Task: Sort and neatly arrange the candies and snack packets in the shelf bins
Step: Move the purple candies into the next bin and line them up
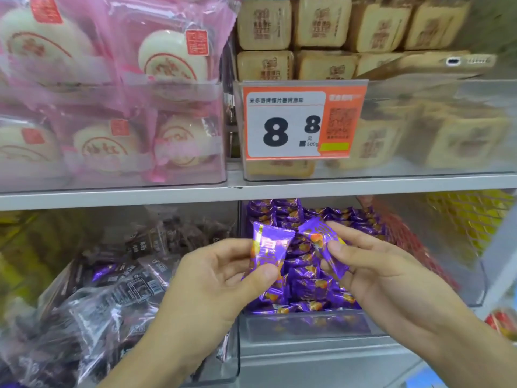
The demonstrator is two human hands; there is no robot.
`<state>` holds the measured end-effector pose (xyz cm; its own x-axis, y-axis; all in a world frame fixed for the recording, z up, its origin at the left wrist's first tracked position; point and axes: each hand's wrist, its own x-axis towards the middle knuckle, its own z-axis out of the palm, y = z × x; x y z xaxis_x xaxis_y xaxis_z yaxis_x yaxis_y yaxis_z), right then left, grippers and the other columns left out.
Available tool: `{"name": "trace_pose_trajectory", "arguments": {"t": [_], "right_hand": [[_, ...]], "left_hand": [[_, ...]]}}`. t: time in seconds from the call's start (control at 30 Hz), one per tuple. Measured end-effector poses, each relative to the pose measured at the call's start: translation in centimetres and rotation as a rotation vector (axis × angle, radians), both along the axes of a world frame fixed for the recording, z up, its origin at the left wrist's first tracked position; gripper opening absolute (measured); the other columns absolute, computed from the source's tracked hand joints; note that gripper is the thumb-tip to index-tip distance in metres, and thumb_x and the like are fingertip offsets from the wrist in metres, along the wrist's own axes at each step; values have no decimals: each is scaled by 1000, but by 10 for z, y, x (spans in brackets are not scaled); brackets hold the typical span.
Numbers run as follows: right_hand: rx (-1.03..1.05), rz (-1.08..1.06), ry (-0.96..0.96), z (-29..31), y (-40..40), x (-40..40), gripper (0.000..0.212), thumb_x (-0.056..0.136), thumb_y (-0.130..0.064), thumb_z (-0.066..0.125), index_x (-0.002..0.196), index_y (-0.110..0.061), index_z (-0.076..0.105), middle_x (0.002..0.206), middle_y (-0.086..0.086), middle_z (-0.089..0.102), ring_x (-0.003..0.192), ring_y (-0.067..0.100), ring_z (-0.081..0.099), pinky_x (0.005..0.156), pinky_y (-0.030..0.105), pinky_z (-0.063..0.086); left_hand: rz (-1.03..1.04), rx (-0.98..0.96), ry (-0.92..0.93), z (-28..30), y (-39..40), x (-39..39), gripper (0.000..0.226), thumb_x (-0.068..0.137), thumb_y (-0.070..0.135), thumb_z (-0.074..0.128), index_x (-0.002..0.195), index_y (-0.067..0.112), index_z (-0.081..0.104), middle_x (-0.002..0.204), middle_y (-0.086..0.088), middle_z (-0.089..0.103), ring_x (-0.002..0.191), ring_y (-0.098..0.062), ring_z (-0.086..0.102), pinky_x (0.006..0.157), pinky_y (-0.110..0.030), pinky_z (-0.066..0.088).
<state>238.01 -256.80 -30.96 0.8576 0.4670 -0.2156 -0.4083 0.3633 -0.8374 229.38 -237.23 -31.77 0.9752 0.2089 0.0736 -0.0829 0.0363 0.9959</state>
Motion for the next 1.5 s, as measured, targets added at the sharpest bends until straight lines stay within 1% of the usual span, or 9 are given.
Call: {"name": "trace_pose_trajectory", "arguments": {"t": [0.2,0.4,0.53,0.67,0.87,1.03,1.2,1.37,1.5], "right_hand": [[0,-29,10,2,2,-4,56,66,3,67,121,-4,64,102,19,74,76,24,68,67,26,60],[-24,18,21,5,5,-7,66,61,14,67,126,1,58,103,32,67,83,37,71,75,40,59],[-102,55,-38,3,3,-7,62,56,-7,80,116,2,63,107,26,68,82,29,69,83,44,52],[-123,16,-44,2,2,-9,56,49,-13,85,102,-6,67,93,15,69,76,23,61,75,42,43],[-34,45,-9,6,-1,-12,47,58,1,71,103,-8,61,86,21,70,69,30,68,52,33,56],[-146,101,-147,1,-1,-14,48,49,-16,88,93,-11,71,98,22,73,78,26,69,65,32,56],[-285,69,-329,-1,-1,-13,41,49,-7,90,88,-11,76,90,19,75,72,24,66,61,27,56],[-444,78,-504,2,-1,-15,39,50,-22,88,87,-23,78,82,12,76,66,25,64,71,47,58],[-493,47,-640,-1,2,-16,40,47,-26,90,85,-28,76,83,7,75,51,28,49,54,45,50]], "left_hand": [[69,-194,25,3,-5,2,42,68,7,77,108,-1,63,95,-18,75,85,-34,74,77,-38,61],[65,-167,34,7,-7,2,40,70,2,83,107,6,68,95,-15,75,88,-32,74,78,-36,60],[90,-194,57,5,-11,4,26,78,-7,69,103,2,68,93,-15,76,86,-29,75,80,-38,60],[83,-176,35,5,-9,5,35,63,0,85,94,4,70,93,-16,76,85,-28,74,77,-32,61],[63,-97,-12,0,-12,5,37,61,6,80,94,3,63,98,-9,77,87,-28,74,72,-27,59],[83,20,7,-3,-13,4,47,60,8,91,98,9,62,90,-7,77,74,-19,71,64,-23,56],[-79,13,80,-6,-15,3,49,67,7,72,115,16,64,102,-7,76,95,-26,71,86,-36,58],[-121,-181,134,-2,-19,4,45,75,22,77,116,10,65,104,-13,75,99,-27,71,97,-42,53],[-133,-71,107,-5,-20,3,39,89,31,66,123,15,57,108,-8,75,102,-23,71,97,-33,53]]}}
